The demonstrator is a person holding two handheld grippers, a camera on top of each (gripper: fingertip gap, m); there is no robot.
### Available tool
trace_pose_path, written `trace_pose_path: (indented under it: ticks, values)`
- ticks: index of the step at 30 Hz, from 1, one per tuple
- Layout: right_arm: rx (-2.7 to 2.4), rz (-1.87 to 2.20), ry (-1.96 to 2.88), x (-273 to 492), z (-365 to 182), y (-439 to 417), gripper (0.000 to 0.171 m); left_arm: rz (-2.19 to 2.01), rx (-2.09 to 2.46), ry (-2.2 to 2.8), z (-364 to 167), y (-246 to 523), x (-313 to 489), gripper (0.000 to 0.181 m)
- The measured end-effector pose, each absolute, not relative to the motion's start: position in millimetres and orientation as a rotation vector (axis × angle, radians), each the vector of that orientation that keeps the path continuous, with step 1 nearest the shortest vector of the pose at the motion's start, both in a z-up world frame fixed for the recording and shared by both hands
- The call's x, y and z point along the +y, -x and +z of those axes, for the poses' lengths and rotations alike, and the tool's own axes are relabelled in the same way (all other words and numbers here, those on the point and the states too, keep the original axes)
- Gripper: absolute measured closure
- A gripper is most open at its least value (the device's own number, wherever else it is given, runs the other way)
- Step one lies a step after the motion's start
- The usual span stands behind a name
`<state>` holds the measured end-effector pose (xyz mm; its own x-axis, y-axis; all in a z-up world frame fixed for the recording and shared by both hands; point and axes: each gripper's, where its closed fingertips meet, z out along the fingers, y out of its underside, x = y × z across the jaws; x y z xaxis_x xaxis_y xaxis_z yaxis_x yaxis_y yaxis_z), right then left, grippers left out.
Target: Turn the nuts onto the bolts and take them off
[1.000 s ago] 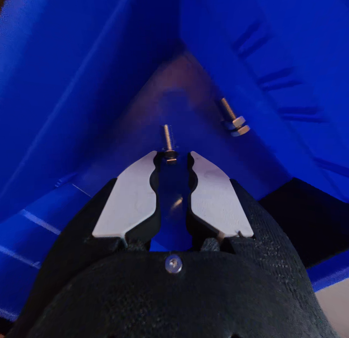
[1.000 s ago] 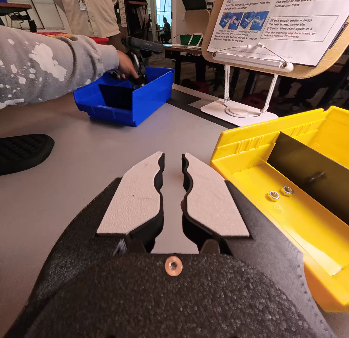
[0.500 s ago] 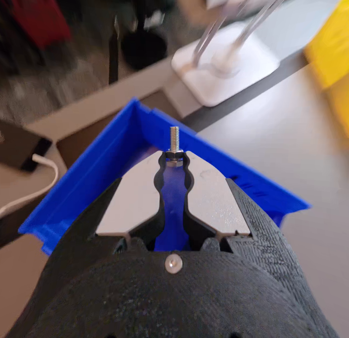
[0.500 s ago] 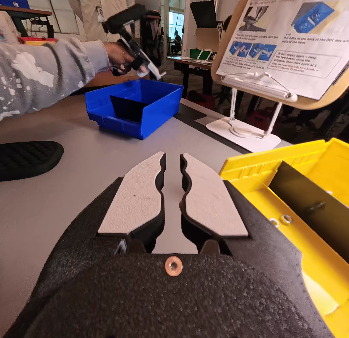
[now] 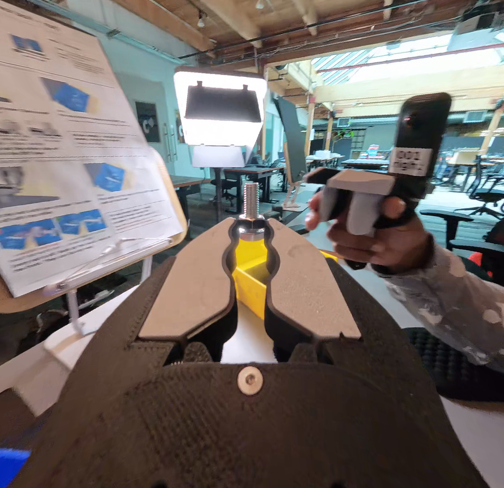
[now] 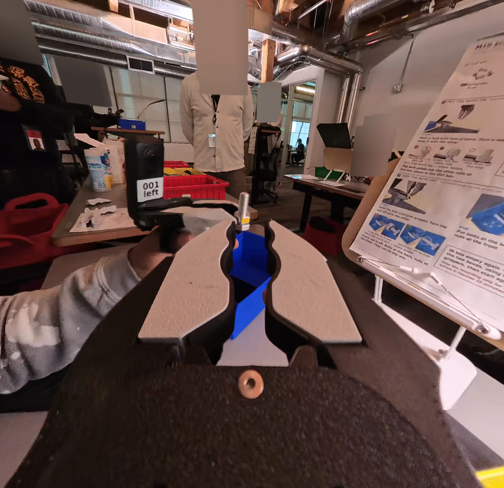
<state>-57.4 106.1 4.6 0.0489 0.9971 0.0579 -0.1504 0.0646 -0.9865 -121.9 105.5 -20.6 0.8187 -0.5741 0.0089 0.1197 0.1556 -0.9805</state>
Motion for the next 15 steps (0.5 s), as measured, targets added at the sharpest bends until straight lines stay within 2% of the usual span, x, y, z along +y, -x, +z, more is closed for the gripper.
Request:
trace_pose_path:
  ticks: [7,12,15]
  values:
    - [-1.221,1.27,1.141,111,-39,72,0.148,-0.539,0.542,1.378,-57,74,113,0.164]
    - [-1.292,1.297,1.141,110,-57,77,0.162,-0.581,0.586,1.418,-72,61,115,0.164]
    - [-1.347,1.294,1.117,110,-62,73,0.162,-0.602,0.596,1.425,-77,58,113,0.164]
